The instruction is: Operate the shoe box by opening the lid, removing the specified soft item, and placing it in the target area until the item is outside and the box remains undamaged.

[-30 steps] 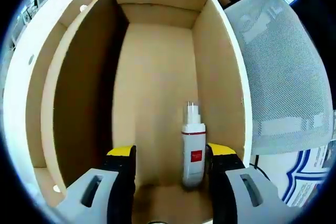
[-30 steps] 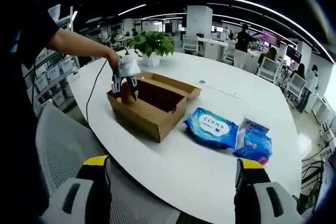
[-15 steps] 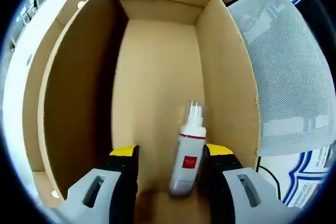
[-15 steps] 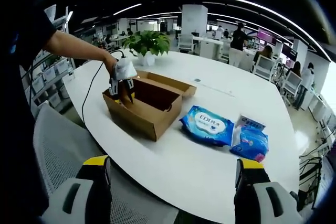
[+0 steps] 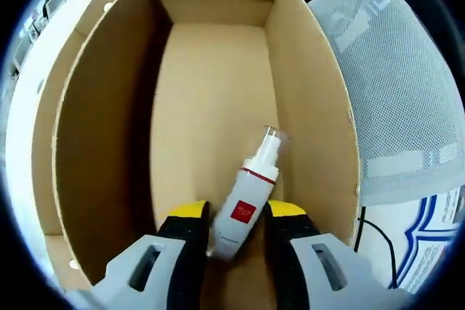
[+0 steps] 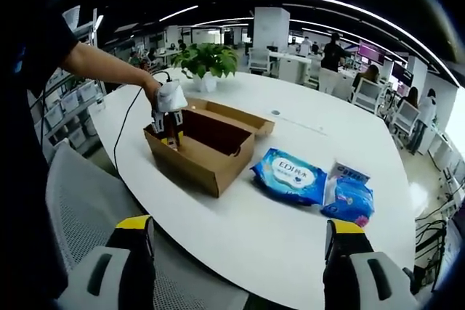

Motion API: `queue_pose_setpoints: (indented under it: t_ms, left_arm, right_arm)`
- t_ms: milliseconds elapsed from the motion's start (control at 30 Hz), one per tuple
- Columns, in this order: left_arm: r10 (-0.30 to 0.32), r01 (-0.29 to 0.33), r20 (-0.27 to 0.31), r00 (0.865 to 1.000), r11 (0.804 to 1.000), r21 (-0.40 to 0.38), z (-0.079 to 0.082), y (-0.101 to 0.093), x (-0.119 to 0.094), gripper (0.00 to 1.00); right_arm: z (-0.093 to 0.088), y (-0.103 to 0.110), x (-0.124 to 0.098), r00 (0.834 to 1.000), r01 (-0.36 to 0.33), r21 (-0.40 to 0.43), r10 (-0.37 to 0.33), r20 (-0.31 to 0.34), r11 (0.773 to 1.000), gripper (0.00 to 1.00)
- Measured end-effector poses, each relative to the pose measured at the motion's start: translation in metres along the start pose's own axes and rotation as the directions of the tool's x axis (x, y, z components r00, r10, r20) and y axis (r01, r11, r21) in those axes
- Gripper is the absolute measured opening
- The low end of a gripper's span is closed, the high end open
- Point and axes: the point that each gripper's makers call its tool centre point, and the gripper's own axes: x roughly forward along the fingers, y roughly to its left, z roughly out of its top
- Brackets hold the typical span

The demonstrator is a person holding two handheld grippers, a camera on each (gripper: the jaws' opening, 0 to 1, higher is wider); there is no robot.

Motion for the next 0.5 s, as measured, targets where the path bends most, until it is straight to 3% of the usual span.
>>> queue_pose_setpoints:
  t_ms: [300, 500]
  left_arm:
    - [0.010, -0.009, -0.010, 1.000, 0.999, 0.054, -0.0002, 0.0001, 0.0010, 0.26]
    - [0.034, -0.034, -0.002, 0.999, 0.987, 0.155, -0.0007, -0.0004, 0.0013, 0.24]
  right_arm:
    - [0.0017, -0.0005, 0.0008, 1.000, 0.016, -0.003, -0.016, 0.010, 1.000, 0.95]
    - [0.0037, 0.0008, 0.0020, 1.000, 0.014, 0.000, -0.014, 0.020, 1.000, 0.94]
